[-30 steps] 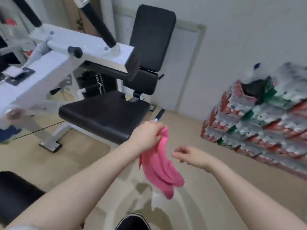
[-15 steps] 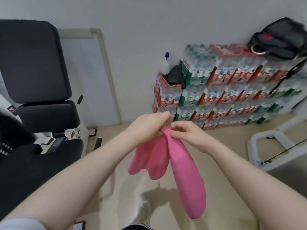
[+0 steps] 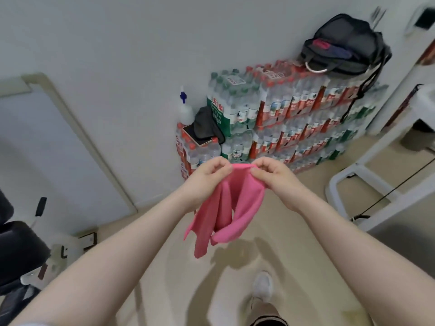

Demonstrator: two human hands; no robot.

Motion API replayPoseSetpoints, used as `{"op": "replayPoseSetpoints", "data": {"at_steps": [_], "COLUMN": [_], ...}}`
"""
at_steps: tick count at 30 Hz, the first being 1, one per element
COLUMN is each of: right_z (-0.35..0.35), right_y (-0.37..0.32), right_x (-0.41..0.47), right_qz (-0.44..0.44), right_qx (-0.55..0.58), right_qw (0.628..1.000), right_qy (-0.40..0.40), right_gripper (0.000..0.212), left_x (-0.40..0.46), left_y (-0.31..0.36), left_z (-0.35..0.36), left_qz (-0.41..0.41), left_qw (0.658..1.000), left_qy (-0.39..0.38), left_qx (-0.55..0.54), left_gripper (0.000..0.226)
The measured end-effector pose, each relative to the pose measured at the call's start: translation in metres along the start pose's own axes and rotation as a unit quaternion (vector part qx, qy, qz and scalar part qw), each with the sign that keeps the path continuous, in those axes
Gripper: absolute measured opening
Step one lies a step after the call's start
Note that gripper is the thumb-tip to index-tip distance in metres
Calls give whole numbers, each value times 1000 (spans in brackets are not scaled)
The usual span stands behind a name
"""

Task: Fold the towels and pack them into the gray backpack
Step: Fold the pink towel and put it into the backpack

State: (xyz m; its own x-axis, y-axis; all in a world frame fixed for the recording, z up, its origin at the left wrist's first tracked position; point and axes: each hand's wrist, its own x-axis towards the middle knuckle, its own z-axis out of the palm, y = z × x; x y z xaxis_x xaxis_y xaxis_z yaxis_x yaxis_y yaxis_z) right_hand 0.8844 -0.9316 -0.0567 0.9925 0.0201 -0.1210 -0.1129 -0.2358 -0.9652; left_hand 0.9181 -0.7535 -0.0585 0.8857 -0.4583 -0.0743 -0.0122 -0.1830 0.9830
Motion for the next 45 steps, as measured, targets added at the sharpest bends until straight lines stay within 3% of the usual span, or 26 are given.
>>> {"op": "replayPoseSetpoints", "data": {"at_steps": [3, 5, 9, 12, 14, 21, 24, 28, 34, 39, 45], "right_z": [-12, -30, -105, -172, -214, -303, -329, -357, -391, -407, -408], "right_y": [3, 1, 0, 0, 2, 10, 9, 3, -12, -20, -9], "right_x": [42, 74, 146, 191, 221, 313, 349, 405, 501, 576, 660], "right_qz": [-3, -13, -26, -24, -27, -55, -64, -75, -83, -65, -3], "right_qx": [27, 29, 24, 32, 36, -83, -199, -221, -318, -336, -297], "right_qw": [1000, 1000, 996, 993, 989, 982, 968, 962, 916, 898, 901], "right_qy": [-4, -2, 77, 113, 140, 159, 137, 139, 230, 276, 314], "right_gripper": [13, 12, 18, 17, 16, 9, 4, 5, 32, 26, 22], "left_x": [56, 98, 181, 231, 262, 350, 386, 437, 524, 587, 643], "left_y": [10, 16, 23, 22, 21, 36, 46, 58, 58, 47, 9], "left_z": [23, 35, 33, 27, 26, 13, -3, -22, -51, -90, -116], "left_qz": [-70, -87, 10, -37, -63, -47, -24, 13, 12, 12, -20], "left_qw": [974, 963, 997, 992, 990, 985, 966, 939, 901, 872, 844], "left_qy": [66, 81, 76, -6, -5, 158, 251, 333, 429, 467, 441], "left_qx": [-206, -242, 23, 123, 125, 57, 49, 86, 72, 146, 305], "left_gripper": [23, 21, 21, 28, 31, 24, 22, 20, 24, 18, 25]}}
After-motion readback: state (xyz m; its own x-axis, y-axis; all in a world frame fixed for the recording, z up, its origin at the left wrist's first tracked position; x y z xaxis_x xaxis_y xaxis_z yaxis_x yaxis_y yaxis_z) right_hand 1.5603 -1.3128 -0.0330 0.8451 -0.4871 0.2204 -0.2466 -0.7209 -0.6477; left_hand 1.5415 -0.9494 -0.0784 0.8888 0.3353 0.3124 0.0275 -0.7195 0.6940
